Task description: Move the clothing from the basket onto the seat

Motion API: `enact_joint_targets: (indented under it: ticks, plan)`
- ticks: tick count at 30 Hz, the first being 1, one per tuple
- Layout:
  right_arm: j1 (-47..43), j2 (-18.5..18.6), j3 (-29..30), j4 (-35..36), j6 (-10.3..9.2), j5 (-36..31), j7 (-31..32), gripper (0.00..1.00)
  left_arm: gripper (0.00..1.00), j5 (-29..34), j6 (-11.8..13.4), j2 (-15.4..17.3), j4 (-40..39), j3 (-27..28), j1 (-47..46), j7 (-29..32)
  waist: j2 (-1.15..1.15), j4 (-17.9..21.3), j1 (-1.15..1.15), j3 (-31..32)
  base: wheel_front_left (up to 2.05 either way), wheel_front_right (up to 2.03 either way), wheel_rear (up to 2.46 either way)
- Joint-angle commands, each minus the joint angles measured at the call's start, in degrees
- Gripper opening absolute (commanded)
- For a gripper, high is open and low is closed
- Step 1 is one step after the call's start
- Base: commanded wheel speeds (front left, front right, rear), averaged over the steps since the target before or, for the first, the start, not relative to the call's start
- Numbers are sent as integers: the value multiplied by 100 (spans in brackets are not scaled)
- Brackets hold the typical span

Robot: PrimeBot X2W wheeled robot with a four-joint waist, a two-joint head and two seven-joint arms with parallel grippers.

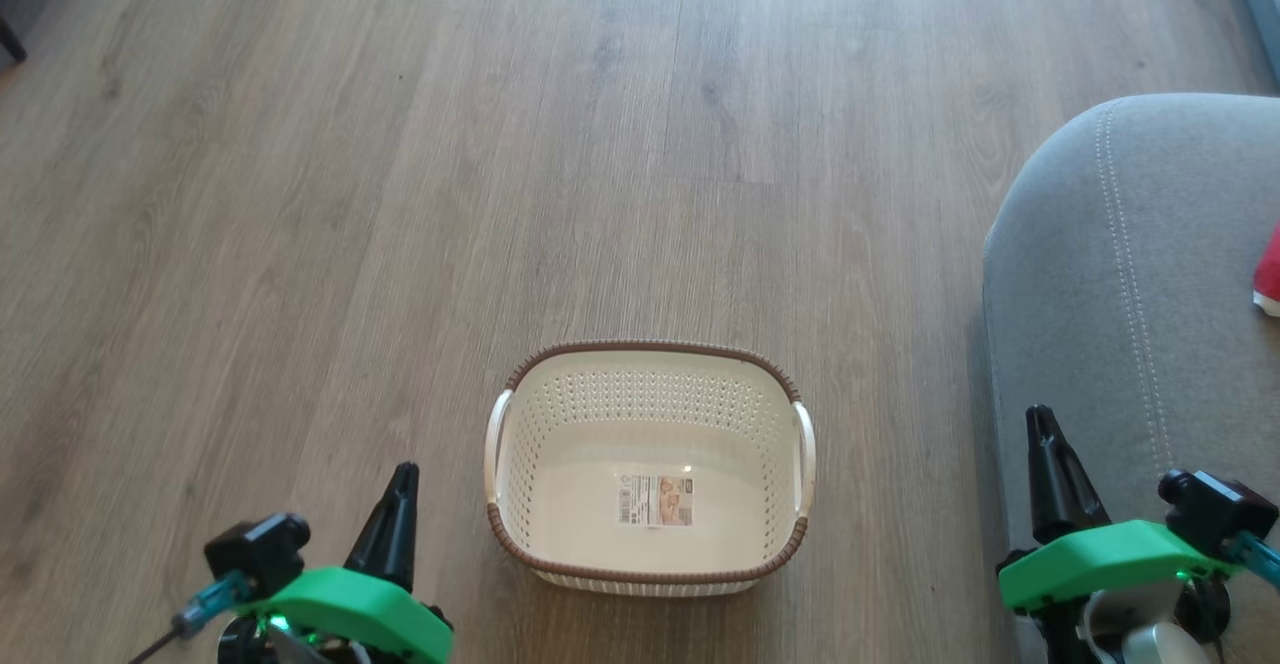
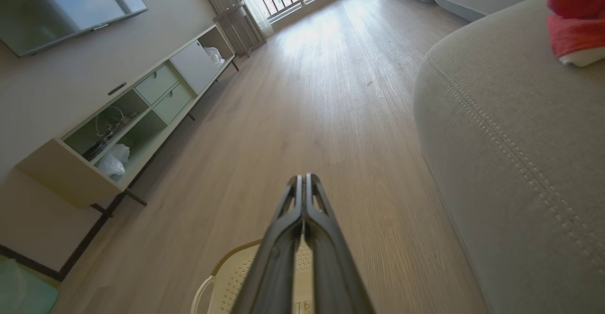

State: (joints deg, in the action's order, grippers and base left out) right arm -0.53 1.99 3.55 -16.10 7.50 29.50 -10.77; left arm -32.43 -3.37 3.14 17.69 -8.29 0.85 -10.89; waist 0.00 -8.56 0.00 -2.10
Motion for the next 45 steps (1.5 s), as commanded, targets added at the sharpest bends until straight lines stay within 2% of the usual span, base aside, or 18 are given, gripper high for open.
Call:
enact_joint_targets:
  ticks: [1, 45]
  plan:
    - [266, 31, 22, 195, 0, 163, 34, 0, 0, -159, -43, 38, -196, 124, -289, 33, 0, 13, 0, 3, 0, 0, 0]
    - [441, 56, 141, 201, -1, 2809, 768, 0, 0, -2760, -203, 79, -278, 617, -459, 695, 0, 378, 0, 85, 0, 0, 0]
